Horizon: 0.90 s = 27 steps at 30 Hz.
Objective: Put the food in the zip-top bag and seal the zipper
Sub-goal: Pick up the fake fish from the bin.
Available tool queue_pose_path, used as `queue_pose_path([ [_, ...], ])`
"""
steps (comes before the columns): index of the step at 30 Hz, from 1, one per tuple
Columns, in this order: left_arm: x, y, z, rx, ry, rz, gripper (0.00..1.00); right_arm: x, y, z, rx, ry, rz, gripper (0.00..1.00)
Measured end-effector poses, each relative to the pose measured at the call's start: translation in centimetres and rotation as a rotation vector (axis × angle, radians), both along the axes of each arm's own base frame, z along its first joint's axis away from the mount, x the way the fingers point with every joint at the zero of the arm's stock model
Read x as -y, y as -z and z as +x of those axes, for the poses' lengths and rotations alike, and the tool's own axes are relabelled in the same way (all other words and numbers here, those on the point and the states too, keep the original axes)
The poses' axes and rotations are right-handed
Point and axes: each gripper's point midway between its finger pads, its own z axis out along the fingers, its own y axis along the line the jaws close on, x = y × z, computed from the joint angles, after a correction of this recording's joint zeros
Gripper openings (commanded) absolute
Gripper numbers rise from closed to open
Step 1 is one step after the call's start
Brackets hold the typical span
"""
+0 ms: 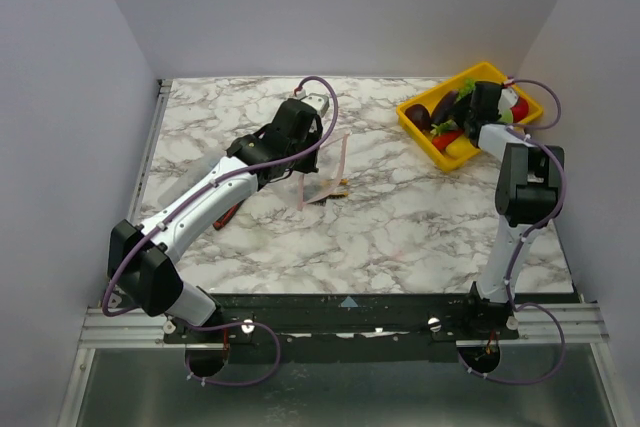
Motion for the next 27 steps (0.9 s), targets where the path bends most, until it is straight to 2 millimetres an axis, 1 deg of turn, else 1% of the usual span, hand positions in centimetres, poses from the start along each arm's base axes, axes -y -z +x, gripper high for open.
queue_pose_path([
  [1,0.0,0.1,0.0,-0.002,0.001,0.0,0.0,0.0,0.3,0.0,-0.002,-0.001,0.004,0.48],
  [3,0.1,0.1,0.0,-0.004,0.002,0.001,0.0,-0.1,0.6,0.1,-0.007,-0.006,0.01,0.36],
  [6,0.1,0.2,0.0,-0.007,0.002,0.003,0.0,-0.3,0.8,0.0,-0.005,-0.015,0.017,0.29],
  [8,0.1,0.2,0.1,-0.008,0.002,0.003,0.0,-0.4,0.9,0.0,-0.002,-0.021,0.015,0.26],
  [9,0.1,0.1,0.1,-0.008,0.003,0.003,0.0,-0.4,1.1,-0.1,-0.006,-0.023,0.014,0.26],
  [11,0.1,0.1,0.1,-0.007,0.002,0.002,0.0,-0.5,1.4,-0.6,-0.015,-0.031,0.01,0.21],
  [13,0.2,0.1,0.1,-0.008,0.003,0.002,0.0,-0.6,1.2,-1.2,-0.019,-0.044,0.002,0.17],
  [16,0.2,0.1,0.0,-0.009,0.005,0.001,0.0,-0.8,-0.2,-1.8,-0.012,-0.066,-0.017,0.1],
  [17,0.2,0.1,0.0,-0.009,0.005,0.001,0.0,-0.7,-0.9,-1.9,-0.004,-0.071,-0.027,0.09],
  [19,0.2,0.1,0.0,-0.01,0.006,0.0,0.0,-0.7,-2.7,-2.2,0.012,-0.081,-0.046,0.04],
  [21,0.2,0.1,0.0,-0.011,0.008,-0.001,0.0,-0.7,-4.5,-2.7,0.031,-0.089,-0.063,0.01],
  [24,0.3,0.1,0.0,-0.012,0.01,-0.003,0.0,-0.9,-6.9,-3.9,0.057,-0.107,-0.076,0.0],
  [27,0.3,0.1,0.0,-0.012,0.01,-0.004,0.0,-2.1,-8.1,-6.3,0.059,-0.158,-0.056,0.0],
])
